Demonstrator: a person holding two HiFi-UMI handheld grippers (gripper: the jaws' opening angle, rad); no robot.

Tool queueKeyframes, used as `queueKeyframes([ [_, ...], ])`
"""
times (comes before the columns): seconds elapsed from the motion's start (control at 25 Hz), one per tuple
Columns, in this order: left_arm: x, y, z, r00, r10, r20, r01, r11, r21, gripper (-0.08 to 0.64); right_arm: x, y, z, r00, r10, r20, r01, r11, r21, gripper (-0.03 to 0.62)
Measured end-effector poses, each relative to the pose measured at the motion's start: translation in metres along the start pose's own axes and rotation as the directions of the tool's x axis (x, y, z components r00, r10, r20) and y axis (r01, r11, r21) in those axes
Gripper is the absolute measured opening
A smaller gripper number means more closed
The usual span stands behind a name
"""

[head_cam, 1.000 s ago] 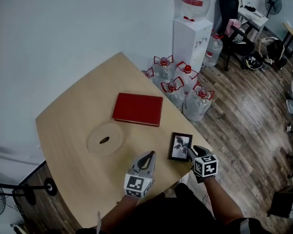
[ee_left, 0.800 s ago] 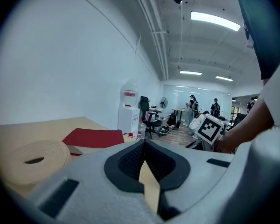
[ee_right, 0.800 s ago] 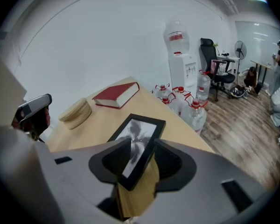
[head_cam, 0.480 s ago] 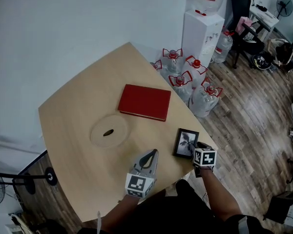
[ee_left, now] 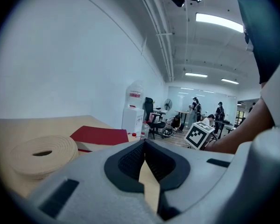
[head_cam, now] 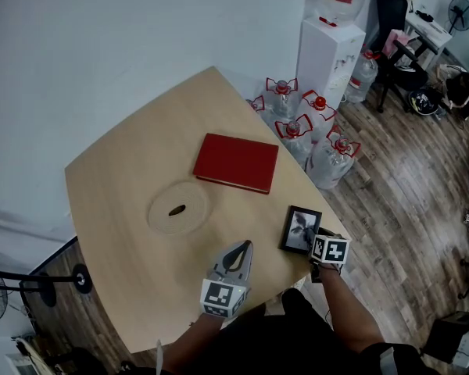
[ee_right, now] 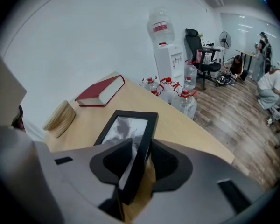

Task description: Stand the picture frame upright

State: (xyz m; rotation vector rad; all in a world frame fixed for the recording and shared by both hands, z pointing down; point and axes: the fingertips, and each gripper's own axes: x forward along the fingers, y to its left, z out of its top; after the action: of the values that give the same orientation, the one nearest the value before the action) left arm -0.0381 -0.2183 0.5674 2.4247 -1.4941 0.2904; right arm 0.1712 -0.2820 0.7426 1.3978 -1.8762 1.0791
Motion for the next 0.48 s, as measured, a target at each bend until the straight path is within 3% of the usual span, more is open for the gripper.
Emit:
queueKeyframes([
  [0.28, -0.001, 0.0, 0.003, 1.0, 0.003, 0.013, -0.003, 1.0, 0.001, -0.005, -0.003, -0.004, 0.002, 1.0, 0.004, 0.006, -0.004, 0.999, 0.054, 0.08],
  [0.48, -0.006, 0.003, 0.003, 1.0, 0.016, 0.012, -0.016, 1.0, 0.003, -0.005, -0.011, 0.0, 0.009, 0.999, 0.009, 0.032, -0.01, 1.0, 0.011, 0.067],
])
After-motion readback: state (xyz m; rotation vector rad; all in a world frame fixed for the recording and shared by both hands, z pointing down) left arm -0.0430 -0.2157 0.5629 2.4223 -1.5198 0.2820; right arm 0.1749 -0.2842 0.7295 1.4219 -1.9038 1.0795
